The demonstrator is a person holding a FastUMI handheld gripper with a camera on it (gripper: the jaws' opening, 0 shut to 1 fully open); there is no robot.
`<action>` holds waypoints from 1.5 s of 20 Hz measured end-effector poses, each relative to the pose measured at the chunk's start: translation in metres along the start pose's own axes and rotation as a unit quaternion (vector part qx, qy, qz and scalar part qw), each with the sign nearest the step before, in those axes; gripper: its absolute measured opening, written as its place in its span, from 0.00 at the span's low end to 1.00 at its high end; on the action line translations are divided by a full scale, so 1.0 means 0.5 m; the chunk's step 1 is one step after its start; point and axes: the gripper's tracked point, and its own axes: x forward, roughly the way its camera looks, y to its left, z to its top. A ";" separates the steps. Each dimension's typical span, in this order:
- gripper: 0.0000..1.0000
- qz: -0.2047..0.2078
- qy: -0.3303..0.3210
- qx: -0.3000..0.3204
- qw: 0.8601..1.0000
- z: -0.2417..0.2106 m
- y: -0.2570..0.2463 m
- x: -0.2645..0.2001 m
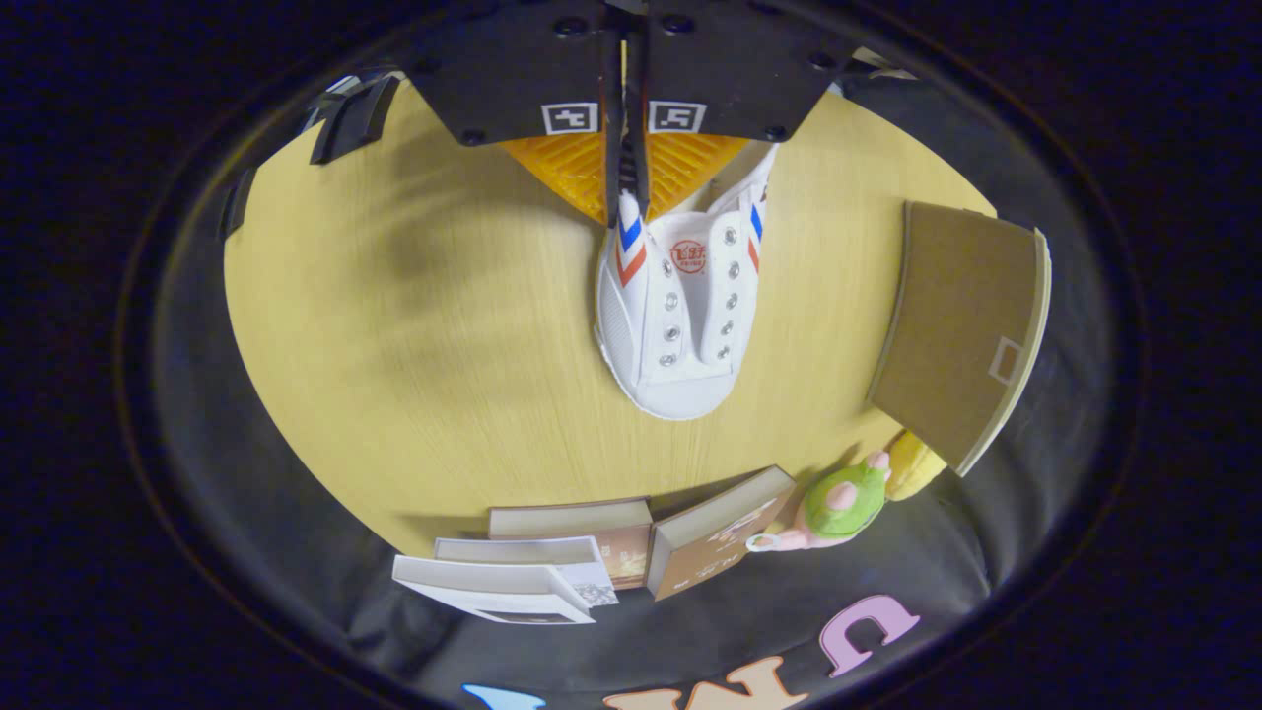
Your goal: Open the storage box then place both shoes into the box .Put the left shoe in first, then the right shoe, with the right side of both shoes facing outward in a uniform manner.
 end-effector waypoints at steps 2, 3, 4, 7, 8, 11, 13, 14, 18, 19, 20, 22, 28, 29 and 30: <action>0.05 0.010 -0.007 0.016 1.000 0.011 0.015 -0.006; 0.05 0.016 -0.007 0.020 1.000 0.016 0.024 -0.010; 0.05 0.020 -0.012 0.026 0.999 0.021 0.030 -0.018; 0.05 0.024 -0.024 0.031 0.999 0.041 0.049 -0.032; 0.05 0.027 -0.030 0.036 0.999 0.049 0.055 -0.040; 0.05 0.042 -0.037 0.055 0.997 0.066 0.083 -0.056; 0.05 0.053 -0.042 0.065 0.996 0.078 0.103 -0.071; 0.05 0.059 -0.046 0.067 0.995 0.085 0.117 -0.079; 0.05 0.083 -0.063 0.066 0.992 0.118 0.180 -0.117; 0.05 0.088 -0.068 0.067 0.992 0.126 0.197 -0.129; 0.05 0.095 -0.070 0.065 0.991 0.132 0.218 -0.138; 0.05 0.107 -0.078 0.061 0.989 0.146 0.256 -0.155; 0.05 0.132 -0.100 0.035 0.986 0.184 0.377 -0.203; 0.05 0.136 -0.103 0.033 0.985 0.190 0.395 -0.211; 0.05 0.141 -0.103 0.030 0.984 0.196 0.416 -0.216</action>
